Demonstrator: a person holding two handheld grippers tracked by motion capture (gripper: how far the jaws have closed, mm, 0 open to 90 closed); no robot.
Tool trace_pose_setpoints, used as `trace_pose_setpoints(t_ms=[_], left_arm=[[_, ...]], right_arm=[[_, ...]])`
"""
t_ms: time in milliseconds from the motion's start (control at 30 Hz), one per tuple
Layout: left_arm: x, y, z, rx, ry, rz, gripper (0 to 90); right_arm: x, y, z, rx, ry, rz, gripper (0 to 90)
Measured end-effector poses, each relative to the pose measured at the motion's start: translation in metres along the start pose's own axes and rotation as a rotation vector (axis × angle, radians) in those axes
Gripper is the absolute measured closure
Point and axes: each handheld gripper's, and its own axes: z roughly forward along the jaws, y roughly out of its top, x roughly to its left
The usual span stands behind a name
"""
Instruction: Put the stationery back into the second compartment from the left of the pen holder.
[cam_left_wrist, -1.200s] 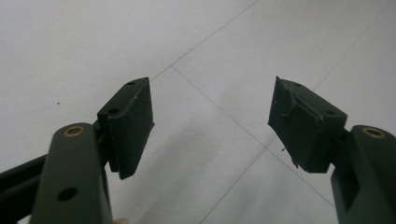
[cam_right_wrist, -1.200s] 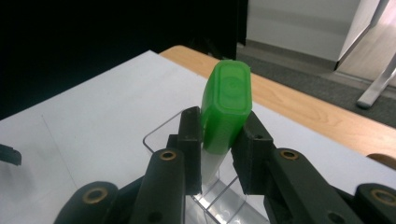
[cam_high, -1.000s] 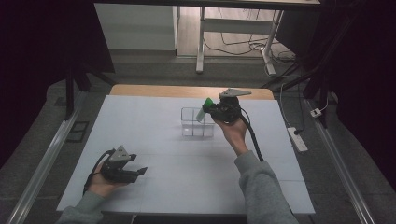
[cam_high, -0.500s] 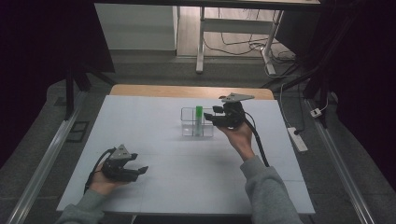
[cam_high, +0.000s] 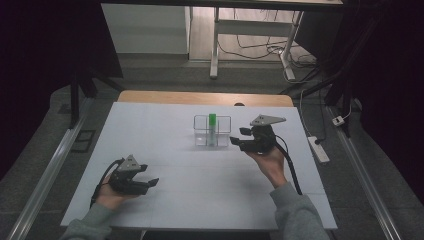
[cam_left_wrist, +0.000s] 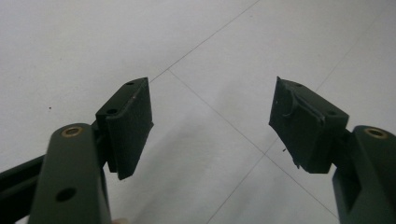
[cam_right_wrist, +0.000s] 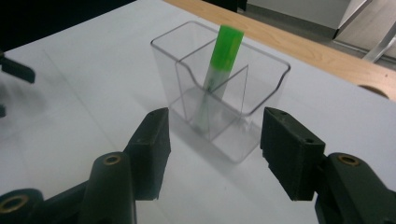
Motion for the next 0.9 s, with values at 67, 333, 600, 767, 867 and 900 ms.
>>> trace_pose_setpoints(t_ms=[67, 333, 600, 767, 867, 900], left_arm=[[0.0, 0.0, 0.0, 0.0, 0.001, 0.001, 29.5], [-0.001, 0.001, 0.0, -0.002, 0.001, 0.005, 29.4], [-0.002, 0.001, -0.001, -0.007, -0.001, 0.009, 29.4], [-0.002, 0.001, -0.001, -0.004, 0.001, 0.008, 29.4], [-0.001, 0.002, 0.0, -0.003, 0.002, 0.007, 29.4], [-0.001, 0.002, 0.0, -0.003, 0.002, 0.007, 29.4]], right_arm=[[0.002, -0.007, -0.007, 0.002, 0.004, 0.002, 41.6], [0.008, -0.041, -0.034, 0.042, 0.006, 0.0, 39.9], [0.006, -0.077, -0.058, 0.091, -0.025, -0.005, 38.5], [-0.002, -0.099, -0.068, 0.129, -0.053, -0.02, 37.6], [-0.006, -0.109, -0.072, 0.139, -0.059, -0.014, 37.0], [-0.007, -0.111, -0.073, 0.14, -0.058, -0.013, 36.8]])
